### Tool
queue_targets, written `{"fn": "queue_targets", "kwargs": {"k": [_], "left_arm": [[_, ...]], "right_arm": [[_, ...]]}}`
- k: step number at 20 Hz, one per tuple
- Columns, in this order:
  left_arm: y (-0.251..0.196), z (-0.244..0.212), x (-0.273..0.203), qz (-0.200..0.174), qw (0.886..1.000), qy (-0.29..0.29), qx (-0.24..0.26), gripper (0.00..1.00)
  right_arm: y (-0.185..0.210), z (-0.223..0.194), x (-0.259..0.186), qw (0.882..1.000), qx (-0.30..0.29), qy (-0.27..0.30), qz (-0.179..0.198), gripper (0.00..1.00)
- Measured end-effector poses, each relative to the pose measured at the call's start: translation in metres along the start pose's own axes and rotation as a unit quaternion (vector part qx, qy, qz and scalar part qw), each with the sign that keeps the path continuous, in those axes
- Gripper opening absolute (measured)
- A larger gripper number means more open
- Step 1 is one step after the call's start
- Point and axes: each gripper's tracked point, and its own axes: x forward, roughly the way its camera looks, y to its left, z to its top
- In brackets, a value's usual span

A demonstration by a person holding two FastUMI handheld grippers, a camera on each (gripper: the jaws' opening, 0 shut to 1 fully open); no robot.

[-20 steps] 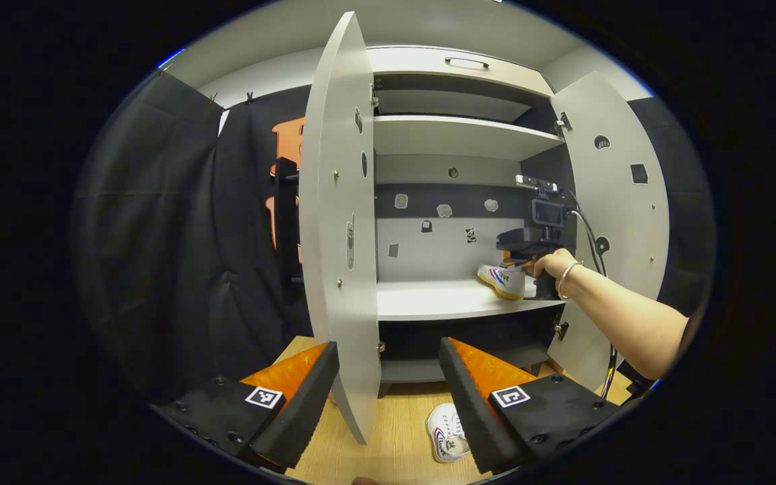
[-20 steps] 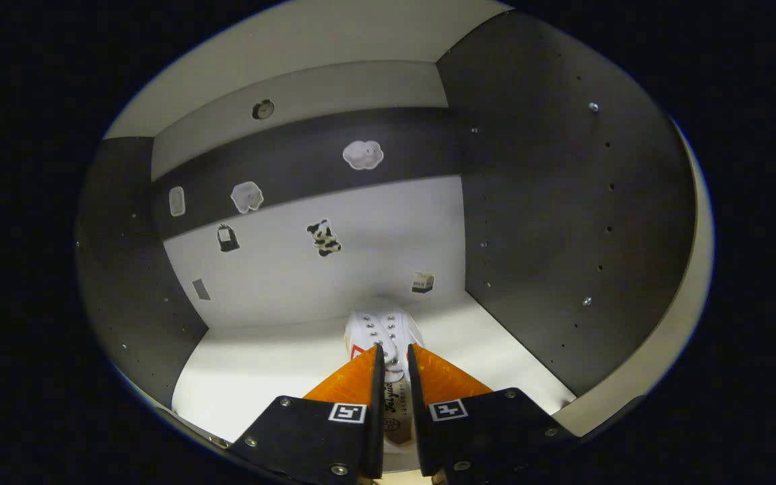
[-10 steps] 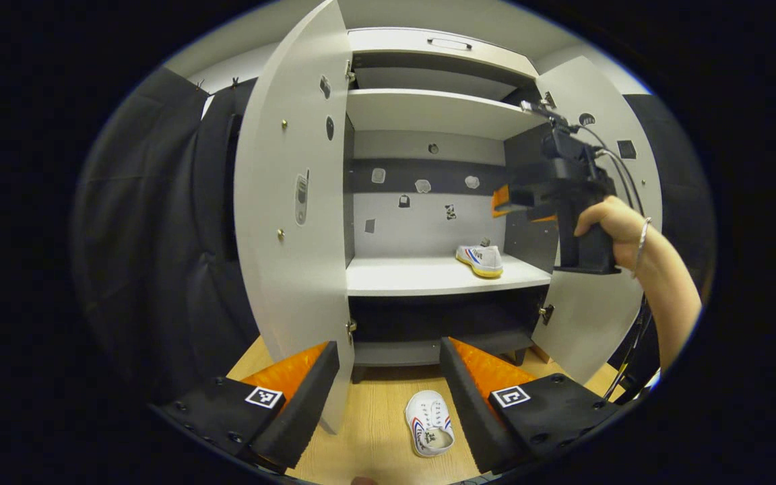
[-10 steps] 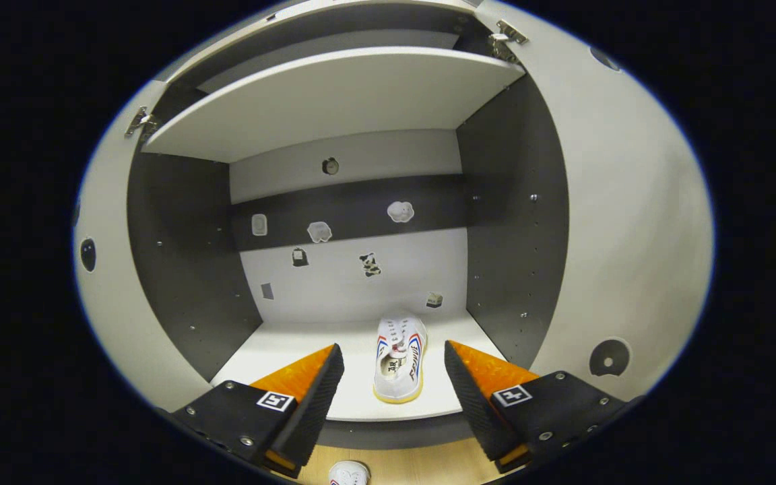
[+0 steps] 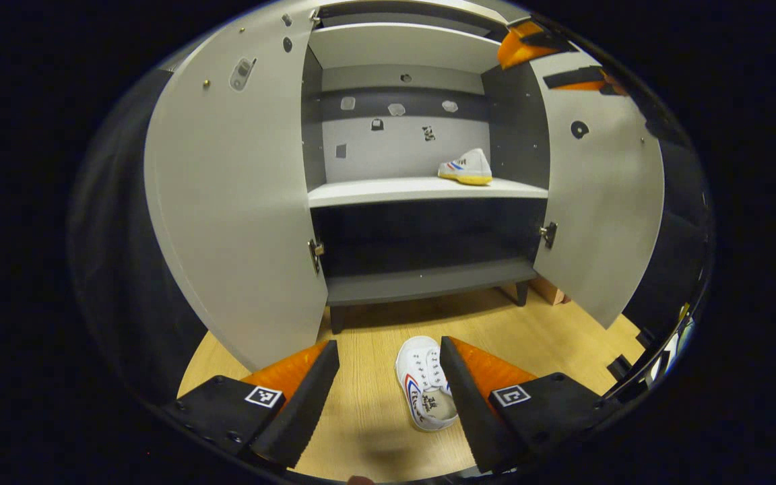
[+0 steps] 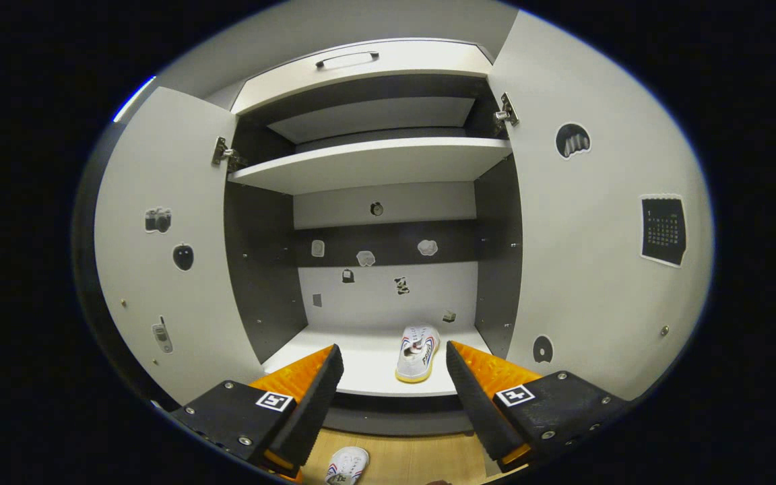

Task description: Grab one shoe with the right hand and put it into the shoe cabinet, grab the other shoe with the left hand and put it into the shoe cabinet; then close the right door with the right hand and the left door with the left hand.

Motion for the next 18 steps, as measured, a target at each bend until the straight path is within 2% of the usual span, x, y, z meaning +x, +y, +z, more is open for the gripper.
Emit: {"fn": "queue_targets", "kwargs": {"k": [3, 5, 9, 14, 18], "left_arm": [[-0.011, -0.039, 0.030, -0.015, 0.999, 0.038, -0.016, 0.98], [-0.011, -0.067, 0.047, -0.011, 0.997, 0.073, -0.014, 0.97], [-0.011, -0.109, 0.075, -0.014, 0.992, 0.123, -0.006, 0.98], [-0.010, -0.142, 0.101, -0.017, 0.984, 0.178, -0.012, 0.98], [-0.012, -0.164, 0.110, -0.021, 0.975, 0.219, -0.015, 0.98]], "right_arm": [[0.000, 0.009, -0.010, 1.000, -0.004, -0.021, 0.009, 0.94], [0.000, 0.011, -0.016, 1.000, -0.002, -0.028, 0.010, 0.93], [-0.013, 0.019, -0.027, 0.999, -0.005, -0.042, -0.009, 0.94], [-0.027, 0.024, -0.046, 0.998, -0.009, -0.050, -0.028, 0.93], [-0.027, 0.019, -0.050, 0.999, -0.006, -0.041, -0.023, 0.93]]}}
